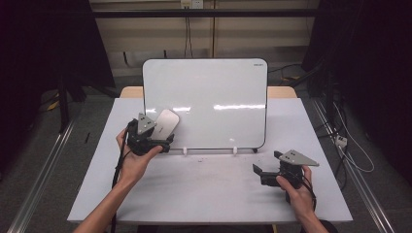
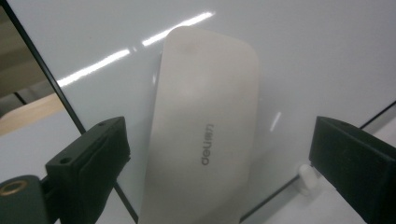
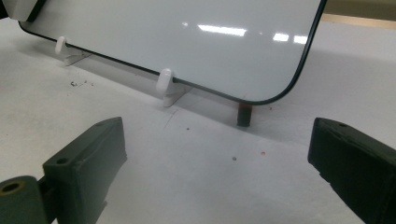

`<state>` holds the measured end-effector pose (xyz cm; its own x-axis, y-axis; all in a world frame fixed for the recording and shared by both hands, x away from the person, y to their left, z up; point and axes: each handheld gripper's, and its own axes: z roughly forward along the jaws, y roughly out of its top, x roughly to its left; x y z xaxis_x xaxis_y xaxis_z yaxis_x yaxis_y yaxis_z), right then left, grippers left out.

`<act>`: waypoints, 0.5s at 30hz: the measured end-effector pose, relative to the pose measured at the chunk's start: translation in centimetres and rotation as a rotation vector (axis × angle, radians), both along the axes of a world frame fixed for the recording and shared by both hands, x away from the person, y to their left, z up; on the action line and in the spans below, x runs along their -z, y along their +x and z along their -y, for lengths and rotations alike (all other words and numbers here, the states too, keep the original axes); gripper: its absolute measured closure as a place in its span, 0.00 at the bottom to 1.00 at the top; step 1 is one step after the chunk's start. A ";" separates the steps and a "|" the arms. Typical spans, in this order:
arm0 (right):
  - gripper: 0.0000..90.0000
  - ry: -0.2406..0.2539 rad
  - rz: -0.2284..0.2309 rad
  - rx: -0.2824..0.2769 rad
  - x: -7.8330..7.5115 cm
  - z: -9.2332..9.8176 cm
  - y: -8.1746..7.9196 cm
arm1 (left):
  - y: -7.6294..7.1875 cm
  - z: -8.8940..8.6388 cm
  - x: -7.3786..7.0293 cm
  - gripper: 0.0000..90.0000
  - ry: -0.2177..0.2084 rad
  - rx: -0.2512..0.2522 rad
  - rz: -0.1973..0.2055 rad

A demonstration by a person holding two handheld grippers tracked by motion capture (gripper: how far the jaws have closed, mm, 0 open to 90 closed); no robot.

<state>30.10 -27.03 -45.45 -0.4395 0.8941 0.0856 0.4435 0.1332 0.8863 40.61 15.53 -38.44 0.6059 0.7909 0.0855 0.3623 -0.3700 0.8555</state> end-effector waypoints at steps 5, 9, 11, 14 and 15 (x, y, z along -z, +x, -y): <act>0.05 -0.004 -0.001 0.002 0.0 0.0 0.0 | -0.3 -0.8 0.4 0.05 -0.063 0.006 -0.034; 0.05 -0.006 -0.003 0.002 0.1 0.0 -0.1 | -0.7 -1.3 0.2 0.05 -0.059 -0.001 -0.030; 0.05 -0.002 -0.004 0.008 0.1 0.0 -0.1 | -1.0 -1.5 0.3 0.05 -0.062 0.001 -0.034; 0.05 -0.002 -0.004 0.014 0.1 0.2 -0.2 | -1.7 -1.9 0.5 0.06 -0.044 -0.005 -0.022; 0.05 -0.003 -0.004 0.015 0.1 0.3 -0.3 | -1.8 -2.0 0.5 0.05 -0.048 0.005 -0.024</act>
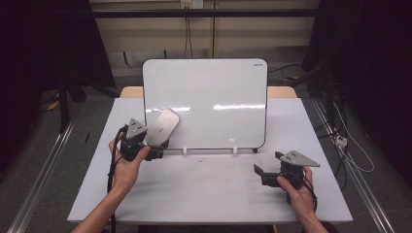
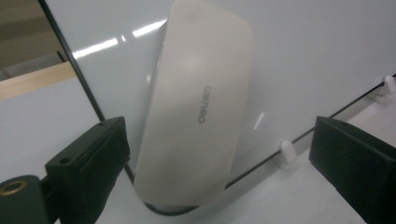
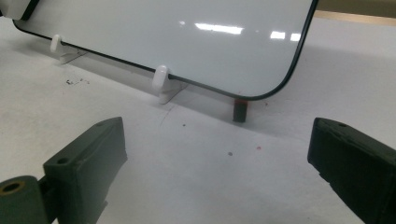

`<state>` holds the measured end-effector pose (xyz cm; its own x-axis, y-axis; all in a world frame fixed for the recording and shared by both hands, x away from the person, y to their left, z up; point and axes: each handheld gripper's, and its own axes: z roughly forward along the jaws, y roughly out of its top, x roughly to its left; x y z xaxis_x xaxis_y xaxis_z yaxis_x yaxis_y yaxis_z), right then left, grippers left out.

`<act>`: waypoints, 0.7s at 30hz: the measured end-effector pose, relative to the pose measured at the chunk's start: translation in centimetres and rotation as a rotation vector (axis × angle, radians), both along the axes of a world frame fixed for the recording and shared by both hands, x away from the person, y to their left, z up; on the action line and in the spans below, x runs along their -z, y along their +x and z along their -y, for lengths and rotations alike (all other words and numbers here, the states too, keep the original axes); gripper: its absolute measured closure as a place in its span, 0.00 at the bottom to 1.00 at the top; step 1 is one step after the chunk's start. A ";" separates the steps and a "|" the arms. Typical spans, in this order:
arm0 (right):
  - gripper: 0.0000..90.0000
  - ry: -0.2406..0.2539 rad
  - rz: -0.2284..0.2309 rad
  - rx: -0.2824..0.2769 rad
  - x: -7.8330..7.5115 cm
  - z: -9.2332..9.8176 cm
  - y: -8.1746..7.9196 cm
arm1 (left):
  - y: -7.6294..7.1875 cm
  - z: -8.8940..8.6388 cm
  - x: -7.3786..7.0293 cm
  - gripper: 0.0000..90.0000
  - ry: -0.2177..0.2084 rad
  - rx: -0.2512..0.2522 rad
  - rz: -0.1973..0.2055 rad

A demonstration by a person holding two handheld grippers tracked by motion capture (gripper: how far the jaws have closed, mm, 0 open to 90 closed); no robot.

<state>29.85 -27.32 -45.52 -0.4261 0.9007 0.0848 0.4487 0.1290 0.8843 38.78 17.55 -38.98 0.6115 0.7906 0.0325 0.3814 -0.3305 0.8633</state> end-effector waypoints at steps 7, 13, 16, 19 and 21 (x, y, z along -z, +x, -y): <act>0.05 0.002 0.002 0.012 -0.1 0.2 -0.3 | -1.1 -0.7 0.2 0.06 -0.009 -0.045 0.006; 0.05 0.003 0.006 0.020 -0.1 0.4 -0.4 | -2.1 -1.3 0.5 0.06 0.005 -0.045 0.000; 0.05 0.004 0.003 0.017 -0.1 0.4 -0.5 | -2.6 -1.6 0.8 0.06 0.029 -0.035 -0.008; 0.05 0.003 0.004 0.019 -0.1 0.4 -0.4 | -3.3 -1.9 1.2 0.06 0.034 -0.027 -0.013; 0.05 0.002 0.003 0.019 -0.1 0.4 -0.4 | -3.7 -2.0 1.4 0.06 0.049 -0.026 -0.015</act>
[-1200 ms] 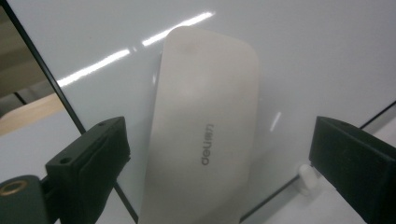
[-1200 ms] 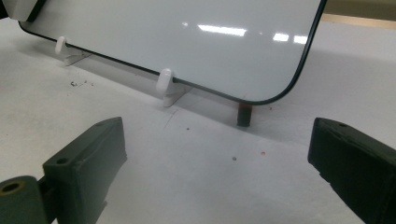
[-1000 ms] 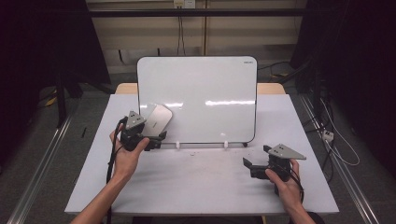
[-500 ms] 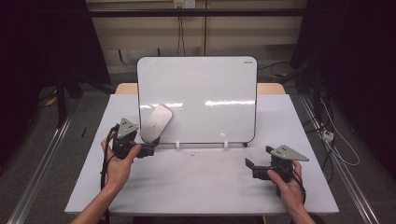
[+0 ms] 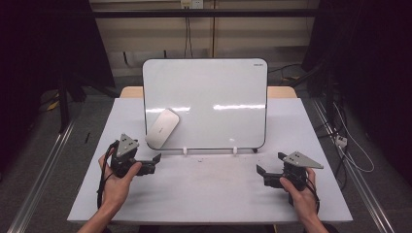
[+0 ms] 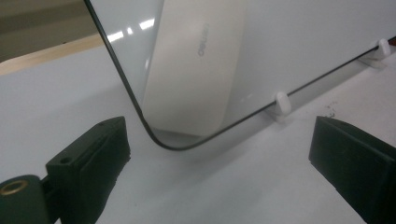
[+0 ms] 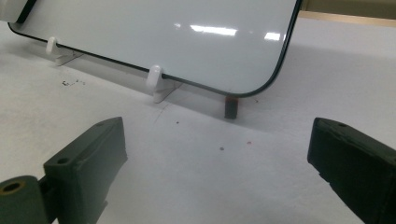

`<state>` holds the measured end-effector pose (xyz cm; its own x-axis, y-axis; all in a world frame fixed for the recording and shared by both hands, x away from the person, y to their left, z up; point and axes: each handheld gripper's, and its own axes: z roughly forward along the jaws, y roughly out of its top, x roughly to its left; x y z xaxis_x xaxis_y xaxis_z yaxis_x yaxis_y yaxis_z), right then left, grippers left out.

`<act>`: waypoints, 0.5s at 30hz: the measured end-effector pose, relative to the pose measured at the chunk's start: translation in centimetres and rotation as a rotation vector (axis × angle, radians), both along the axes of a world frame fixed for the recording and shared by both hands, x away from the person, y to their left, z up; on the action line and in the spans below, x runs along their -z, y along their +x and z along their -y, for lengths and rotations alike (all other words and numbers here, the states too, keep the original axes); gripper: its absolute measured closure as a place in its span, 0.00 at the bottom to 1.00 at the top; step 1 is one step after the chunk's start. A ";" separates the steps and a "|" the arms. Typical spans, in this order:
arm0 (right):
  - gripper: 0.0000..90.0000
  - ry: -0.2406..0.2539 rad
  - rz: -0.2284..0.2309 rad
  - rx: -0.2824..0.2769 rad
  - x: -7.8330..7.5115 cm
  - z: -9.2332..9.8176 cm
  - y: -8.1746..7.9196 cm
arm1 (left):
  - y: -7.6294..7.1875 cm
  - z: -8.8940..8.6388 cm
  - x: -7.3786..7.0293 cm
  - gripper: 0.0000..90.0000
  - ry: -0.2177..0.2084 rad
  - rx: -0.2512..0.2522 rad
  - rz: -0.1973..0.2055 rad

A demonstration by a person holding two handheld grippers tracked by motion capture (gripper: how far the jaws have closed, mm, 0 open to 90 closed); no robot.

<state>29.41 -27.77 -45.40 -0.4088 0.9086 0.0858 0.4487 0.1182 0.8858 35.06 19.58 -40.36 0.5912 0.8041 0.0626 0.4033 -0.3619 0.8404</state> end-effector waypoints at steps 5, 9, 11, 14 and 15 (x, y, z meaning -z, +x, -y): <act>0.05 -0.001 0.003 -0.001 0.0 0.0 0.0 | -0.9 -0.1 0.3 0.06 0.009 0.009 -0.006; 0.05 -0.003 0.002 -0.001 0.0 -0.1 0.0 | -1.5 -0.2 0.7 0.06 0.008 0.003 -0.007; 0.05 -0.002 0.003 -0.002 0.0 -0.1 0.0 | -1.6 -0.3 1.1 0.06 -0.002 -0.006 -0.006; 0.05 -0.003 -0.001 0.000 0.0 0.0 0.0 | -1.5 -0.6 2.3 0.06 -0.050 -0.022 -0.049; 0.05 -0.005 0.002 0.000 0.0 0.0 -0.1 | -1.6 -0.7 2.5 0.06 -0.045 -0.027 -0.047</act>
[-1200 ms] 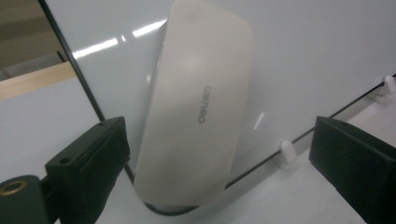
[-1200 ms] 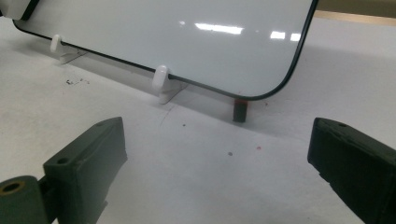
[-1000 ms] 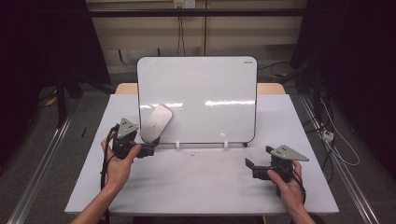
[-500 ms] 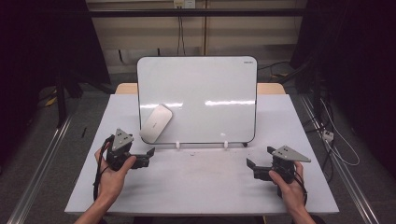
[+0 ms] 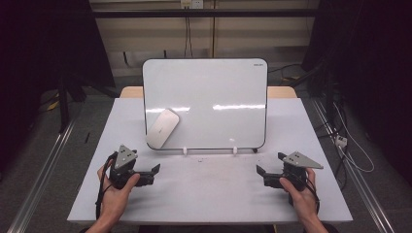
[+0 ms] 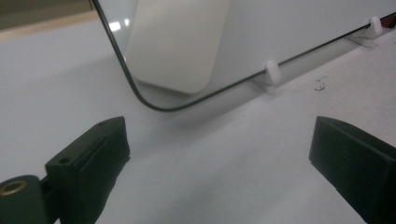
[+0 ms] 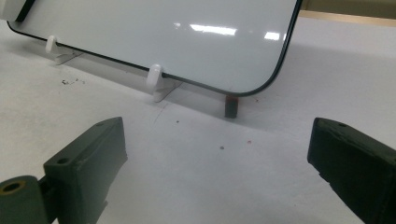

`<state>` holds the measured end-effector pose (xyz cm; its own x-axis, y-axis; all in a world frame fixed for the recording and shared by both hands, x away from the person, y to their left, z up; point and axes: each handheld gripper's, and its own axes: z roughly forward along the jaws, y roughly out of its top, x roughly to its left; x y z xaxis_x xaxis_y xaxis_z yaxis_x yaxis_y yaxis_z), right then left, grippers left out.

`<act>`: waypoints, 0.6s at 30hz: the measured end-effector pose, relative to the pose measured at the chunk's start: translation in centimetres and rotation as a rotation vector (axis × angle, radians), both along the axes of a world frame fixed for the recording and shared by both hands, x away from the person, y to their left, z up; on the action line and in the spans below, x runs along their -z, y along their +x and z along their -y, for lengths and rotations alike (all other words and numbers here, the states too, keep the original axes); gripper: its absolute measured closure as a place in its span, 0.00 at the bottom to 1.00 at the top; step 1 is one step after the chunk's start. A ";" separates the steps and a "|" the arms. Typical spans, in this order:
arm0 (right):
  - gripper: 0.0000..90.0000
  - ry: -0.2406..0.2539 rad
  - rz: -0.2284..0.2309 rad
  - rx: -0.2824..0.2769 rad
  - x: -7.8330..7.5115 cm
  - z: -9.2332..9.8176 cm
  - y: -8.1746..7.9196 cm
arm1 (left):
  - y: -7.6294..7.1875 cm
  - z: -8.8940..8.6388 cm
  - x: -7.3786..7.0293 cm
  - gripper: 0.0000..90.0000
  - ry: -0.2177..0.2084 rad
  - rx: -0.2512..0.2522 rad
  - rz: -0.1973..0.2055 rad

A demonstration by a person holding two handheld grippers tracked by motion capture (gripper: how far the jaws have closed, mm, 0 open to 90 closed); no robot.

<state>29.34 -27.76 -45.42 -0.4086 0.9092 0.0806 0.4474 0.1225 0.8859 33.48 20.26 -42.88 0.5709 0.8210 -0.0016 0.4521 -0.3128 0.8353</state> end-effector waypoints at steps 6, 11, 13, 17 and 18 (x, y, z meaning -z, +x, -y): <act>0.05 0.000 0.003 0.004 0.0 0.2 -0.2 | -0.6 -0.8 0.2 0.05 -0.014 -0.030 0.030; 0.05 -0.002 0.002 0.006 0.0 0.2 -0.3 | -1.3 -0.9 0.0 0.06 -0.003 -0.042 0.063; 0.05 -0.004 0.001 0.004 0.0 0.2 -0.3 | -1.5 -1.0 -0.1 0.05 0.004 -0.045 0.084; 0.05 -0.006 -0.003 0.005 0.0 0.1 -0.3 | -1.6 -1.1 -0.2 0.05 -0.014 -0.050 0.091; 0.05 -0.006 -0.001 0.003 0.0 0.1 -0.3 | -1.5 -1.2 -0.2 0.05 -0.023 -0.048 0.082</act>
<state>29.03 -27.90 -45.37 -0.4054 0.9110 0.0762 0.4491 0.1259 0.8846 31.99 21.46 -42.64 0.5299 0.8477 0.0242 0.3959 -0.2726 0.8769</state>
